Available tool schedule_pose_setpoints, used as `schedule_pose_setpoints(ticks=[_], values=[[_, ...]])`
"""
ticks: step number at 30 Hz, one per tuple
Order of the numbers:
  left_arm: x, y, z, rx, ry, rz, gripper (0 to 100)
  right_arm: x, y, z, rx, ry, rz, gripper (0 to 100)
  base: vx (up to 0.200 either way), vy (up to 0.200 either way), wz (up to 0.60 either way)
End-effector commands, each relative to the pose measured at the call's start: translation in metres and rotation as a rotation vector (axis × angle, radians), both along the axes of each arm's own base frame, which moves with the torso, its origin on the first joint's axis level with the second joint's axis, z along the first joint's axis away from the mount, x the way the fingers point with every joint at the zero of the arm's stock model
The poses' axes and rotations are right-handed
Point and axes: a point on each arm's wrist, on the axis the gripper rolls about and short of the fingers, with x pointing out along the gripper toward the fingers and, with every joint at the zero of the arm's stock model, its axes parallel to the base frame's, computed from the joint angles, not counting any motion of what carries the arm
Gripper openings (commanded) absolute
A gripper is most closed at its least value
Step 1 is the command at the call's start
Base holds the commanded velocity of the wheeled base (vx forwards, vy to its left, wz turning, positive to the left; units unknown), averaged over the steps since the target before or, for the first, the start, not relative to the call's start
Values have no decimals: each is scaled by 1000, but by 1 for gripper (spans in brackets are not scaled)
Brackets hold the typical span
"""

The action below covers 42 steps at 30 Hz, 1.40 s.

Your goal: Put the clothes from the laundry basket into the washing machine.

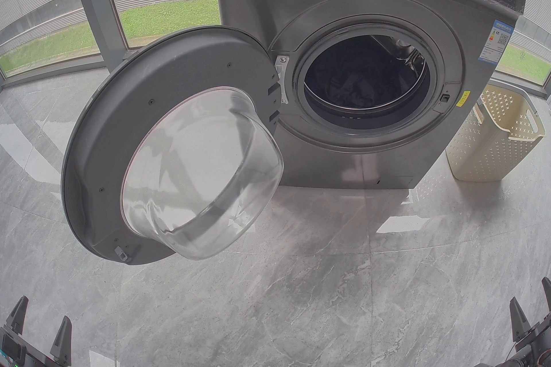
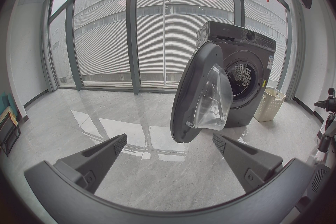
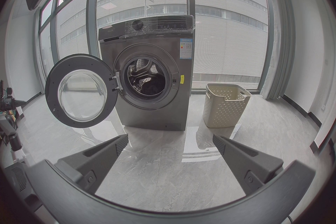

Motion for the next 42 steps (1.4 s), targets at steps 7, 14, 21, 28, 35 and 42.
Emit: schedule_pose_setpoints(ticks=[7, 14, 21, 28, 35, 42], values=[[0, 0, -5, -2, 5, -1, 100, 0, 0, -5, 0, 2, -1, 100, 0, 171, 0], [0, 0, -5, -2, 5, -1, 100, 0, 0, -5, 0, 2, -1, 100, 0, 0, -257], [0, 0, -5, -2, 5, -1, 100, 0, 0, -5, 0, 2, -1, 100, 0, 86, 0], [0, 0, -5, 0, 5, -1, 100, 0, 0, -5, 0, 2, -1, 100, 0, 171, 0], [0, 0, -5, 13, 4, 2, 100, 0, 0, -5, 0, 2, -1, 100, 0, 0, 0], [0, 0, -2, 7, -18, 17, 100, 0, 0, -5, 0, 2, -1, 100, 0, 0, 0]])
